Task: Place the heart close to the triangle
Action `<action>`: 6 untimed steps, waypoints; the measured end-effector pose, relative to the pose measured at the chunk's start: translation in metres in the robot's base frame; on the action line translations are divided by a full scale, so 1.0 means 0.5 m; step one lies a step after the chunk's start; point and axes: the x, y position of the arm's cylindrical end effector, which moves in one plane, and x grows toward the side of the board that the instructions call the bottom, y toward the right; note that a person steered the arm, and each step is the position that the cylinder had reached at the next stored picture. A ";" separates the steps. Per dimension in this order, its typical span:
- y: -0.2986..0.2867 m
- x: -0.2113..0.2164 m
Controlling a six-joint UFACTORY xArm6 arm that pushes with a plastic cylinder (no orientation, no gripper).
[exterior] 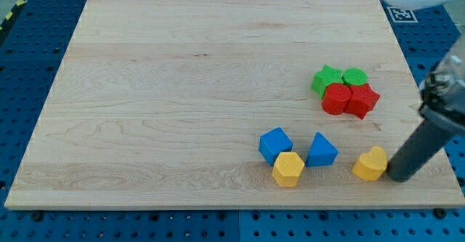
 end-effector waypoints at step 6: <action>-0.067 -0.073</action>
